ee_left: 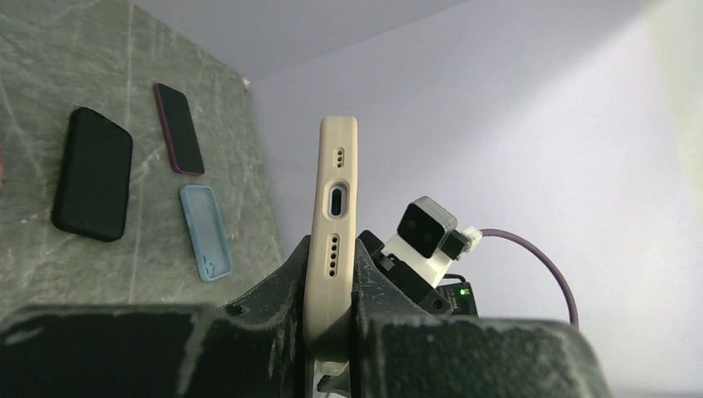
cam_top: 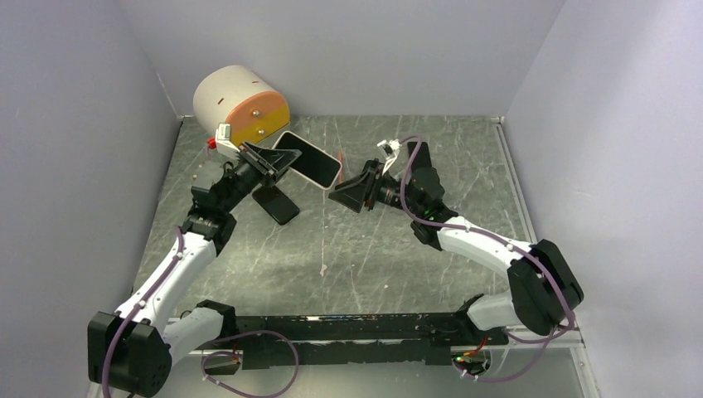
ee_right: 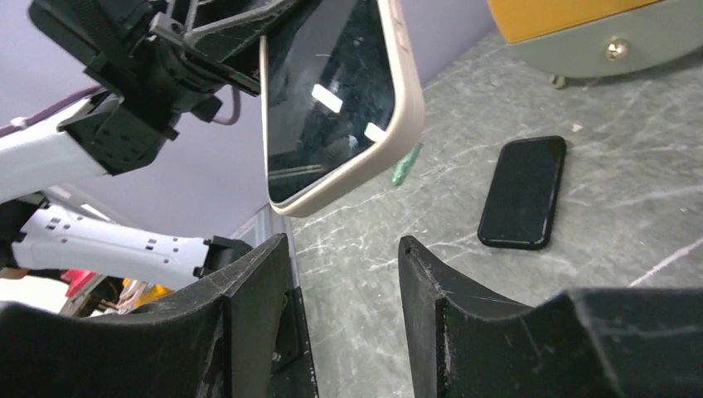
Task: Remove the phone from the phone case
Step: Pick up the phone at the center of the board, then remove the phone case from the phone.
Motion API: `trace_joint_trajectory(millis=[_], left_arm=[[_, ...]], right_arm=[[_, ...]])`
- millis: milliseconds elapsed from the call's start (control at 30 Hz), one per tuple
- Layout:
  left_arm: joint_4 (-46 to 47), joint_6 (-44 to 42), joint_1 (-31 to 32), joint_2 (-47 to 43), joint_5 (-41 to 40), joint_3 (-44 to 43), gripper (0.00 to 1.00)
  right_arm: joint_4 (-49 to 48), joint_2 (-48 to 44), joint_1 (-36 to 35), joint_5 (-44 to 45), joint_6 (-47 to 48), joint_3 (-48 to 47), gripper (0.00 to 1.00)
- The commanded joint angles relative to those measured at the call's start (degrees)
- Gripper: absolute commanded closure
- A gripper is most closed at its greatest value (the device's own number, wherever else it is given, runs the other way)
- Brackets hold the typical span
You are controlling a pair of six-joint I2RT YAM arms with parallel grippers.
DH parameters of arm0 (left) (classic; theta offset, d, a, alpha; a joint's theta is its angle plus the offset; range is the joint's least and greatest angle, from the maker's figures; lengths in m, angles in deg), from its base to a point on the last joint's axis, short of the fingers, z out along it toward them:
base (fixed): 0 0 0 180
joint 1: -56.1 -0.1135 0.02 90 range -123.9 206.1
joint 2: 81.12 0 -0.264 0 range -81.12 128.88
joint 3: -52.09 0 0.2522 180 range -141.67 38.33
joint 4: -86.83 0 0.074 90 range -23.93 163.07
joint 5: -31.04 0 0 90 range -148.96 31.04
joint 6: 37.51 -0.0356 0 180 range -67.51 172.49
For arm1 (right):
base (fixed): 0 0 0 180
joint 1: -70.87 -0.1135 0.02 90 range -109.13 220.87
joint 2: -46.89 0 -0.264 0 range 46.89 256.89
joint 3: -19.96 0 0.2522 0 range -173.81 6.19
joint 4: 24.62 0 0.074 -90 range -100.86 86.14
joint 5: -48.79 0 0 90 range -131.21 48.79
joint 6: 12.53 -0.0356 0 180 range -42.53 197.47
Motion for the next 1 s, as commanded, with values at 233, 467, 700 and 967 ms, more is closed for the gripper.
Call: trace_joint_trajectory(millis=[233,467,700,967], left_arm=[[11.3,8.2,-0.2,-0.1,2.6,1.6,0.97],[12.7,10.3,-0.2,1.6,4.9,1.1,0.98],[17.4,13.3,-0.2,5.3,10.1,1.0,0.98],[25.4,17.8,-0.2,8.9,14.6,1.8,0.97]], right_arm=[[-13.0,2.2,-0.7,-7.0,-1.9,-5.0,0.48],[-16.5,3.1,-0.7,-7.3,-2.7,-4.5,0.56],[-18.1,4.2,-0.3,-6.5,-1.0,-4.0,0.71],[-13.8,4.7,1.1,-9.6,8.2,-5.0,0.89]])
